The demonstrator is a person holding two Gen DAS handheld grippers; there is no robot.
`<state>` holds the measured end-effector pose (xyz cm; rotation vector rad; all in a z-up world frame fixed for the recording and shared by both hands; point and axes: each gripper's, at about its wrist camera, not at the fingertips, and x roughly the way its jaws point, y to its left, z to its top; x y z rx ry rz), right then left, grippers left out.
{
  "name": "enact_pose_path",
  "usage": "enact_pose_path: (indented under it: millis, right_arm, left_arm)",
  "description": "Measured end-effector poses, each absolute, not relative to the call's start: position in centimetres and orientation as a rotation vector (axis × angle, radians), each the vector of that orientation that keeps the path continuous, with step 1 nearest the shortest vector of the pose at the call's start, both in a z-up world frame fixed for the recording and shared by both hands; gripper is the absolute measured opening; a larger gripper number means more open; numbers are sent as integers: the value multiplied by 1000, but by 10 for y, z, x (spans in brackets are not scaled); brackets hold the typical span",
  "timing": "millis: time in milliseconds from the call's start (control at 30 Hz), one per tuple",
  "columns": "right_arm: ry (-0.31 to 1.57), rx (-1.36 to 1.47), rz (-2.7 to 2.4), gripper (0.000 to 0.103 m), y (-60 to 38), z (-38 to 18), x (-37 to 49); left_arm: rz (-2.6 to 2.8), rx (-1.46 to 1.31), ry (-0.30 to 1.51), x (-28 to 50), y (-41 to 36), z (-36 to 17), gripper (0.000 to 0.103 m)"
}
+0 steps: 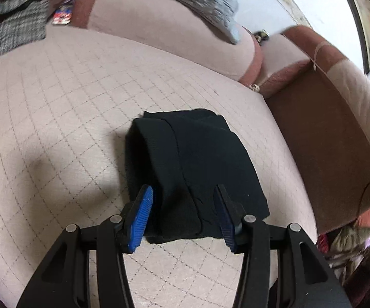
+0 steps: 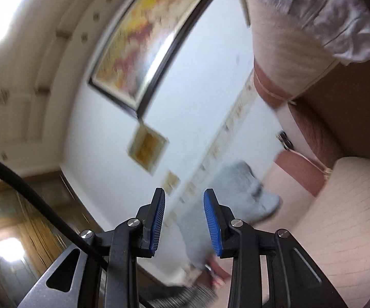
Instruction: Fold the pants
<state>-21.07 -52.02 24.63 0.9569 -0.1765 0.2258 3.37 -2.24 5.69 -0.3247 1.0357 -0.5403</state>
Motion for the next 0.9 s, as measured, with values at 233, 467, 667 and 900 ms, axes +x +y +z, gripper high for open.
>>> enact_pose_path:
  millis: [233,467,667,900]
  right_arm:
    - [131,935,225,45,-484,176,-167]
    - [10,1134,369,45,-484,162,-178]
    - [-19,1302,569,46,-474,156,-147]
    - [208,1143,638,63,-426,160,-110]
  left_arm:
    - [-495,-392,1037,34,-12,52,48]
    - [-511,-371,975,15,-14,74,49]
    - [-530,-351,948,11,-26,78,53]
    - [-482,-398,1008,26,-9,51,54]
